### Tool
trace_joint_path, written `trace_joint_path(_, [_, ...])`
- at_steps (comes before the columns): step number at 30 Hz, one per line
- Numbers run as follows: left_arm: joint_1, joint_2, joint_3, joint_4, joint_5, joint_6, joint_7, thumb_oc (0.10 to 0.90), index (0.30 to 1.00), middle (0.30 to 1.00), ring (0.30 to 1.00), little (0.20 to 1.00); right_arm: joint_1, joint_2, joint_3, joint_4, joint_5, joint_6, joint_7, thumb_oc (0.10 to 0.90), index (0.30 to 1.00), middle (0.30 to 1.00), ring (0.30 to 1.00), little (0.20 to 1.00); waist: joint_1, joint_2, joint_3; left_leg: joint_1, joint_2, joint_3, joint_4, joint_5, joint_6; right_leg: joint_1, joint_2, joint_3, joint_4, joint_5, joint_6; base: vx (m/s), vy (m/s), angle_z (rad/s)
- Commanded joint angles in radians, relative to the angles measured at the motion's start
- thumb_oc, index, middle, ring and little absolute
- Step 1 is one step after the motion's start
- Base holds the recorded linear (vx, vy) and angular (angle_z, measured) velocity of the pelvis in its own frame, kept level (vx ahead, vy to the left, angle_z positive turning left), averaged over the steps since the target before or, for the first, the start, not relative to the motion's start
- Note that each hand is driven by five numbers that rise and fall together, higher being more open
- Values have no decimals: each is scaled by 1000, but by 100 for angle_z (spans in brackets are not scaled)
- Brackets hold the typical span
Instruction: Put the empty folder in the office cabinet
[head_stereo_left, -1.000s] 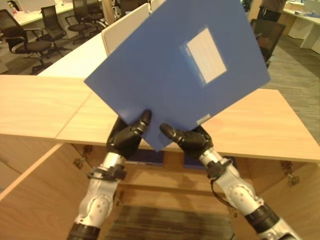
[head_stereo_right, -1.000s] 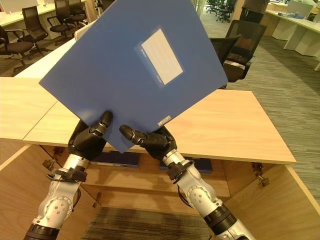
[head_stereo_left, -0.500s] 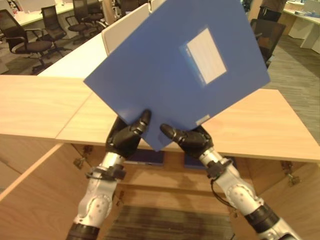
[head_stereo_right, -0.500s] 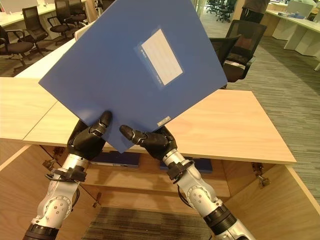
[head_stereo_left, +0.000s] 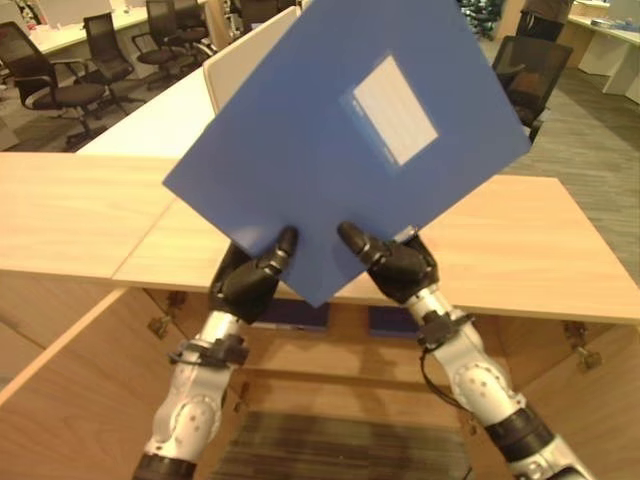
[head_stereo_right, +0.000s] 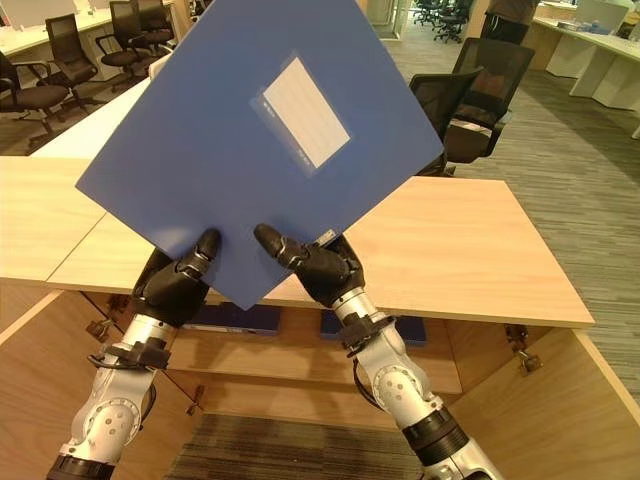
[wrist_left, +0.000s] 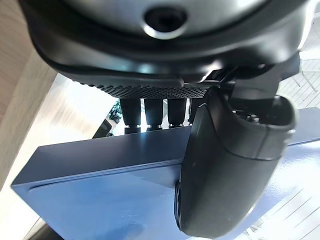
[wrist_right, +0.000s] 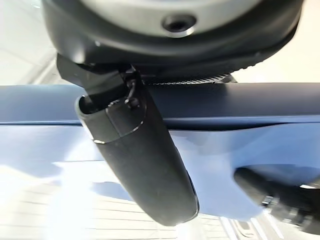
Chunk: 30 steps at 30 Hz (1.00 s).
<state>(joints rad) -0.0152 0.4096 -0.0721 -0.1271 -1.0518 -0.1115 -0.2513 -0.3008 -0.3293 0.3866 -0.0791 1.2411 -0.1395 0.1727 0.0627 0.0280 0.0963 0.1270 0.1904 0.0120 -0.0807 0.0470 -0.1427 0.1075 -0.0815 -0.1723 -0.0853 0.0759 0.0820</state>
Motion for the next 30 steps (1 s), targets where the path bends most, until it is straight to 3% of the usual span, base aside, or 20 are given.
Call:
trace_joint_path(1, [-36,57,52,3,48,-60,-18,400,300,300,300,300,-180,76,-110,-208,43,-131,50,800,900,900,900,900,6,-26,-97,-17,23,-51,12,-11,-4,-11,-57,36,116,-113,73,0,0,0])
trace_joint_path(11, [-34,68,70,7,59,-64,-18,400,300,300,300,300,-181,71,-117,-203,40,-129,46,800,900,900,900,900,6,-23,-96,-17,23,-51,14,-12,-4,-11,-55,36,118,-115,72,0,-1,0])
trace_joint_path(12, [-35,70,73,5,61,-66,-17,400,300,300,300,300,-179,69,-114,-202,38,-129,46,400,300,300,300,300,8,-24,-96,-16,24,-52,15,-13,-5,-9,-53,36,118,-117,72,0,0,0])
trace_joint_path(30, [-38,70,73,11,74,-62,-21,400,300,300,300,300,-143,34,-108,-192,-1,-92,35,400,300,300,300,300,8,-28,-96,-19,25,-54,19,-14,-5,-11,-54,34,123,-119,71,0,0,0])
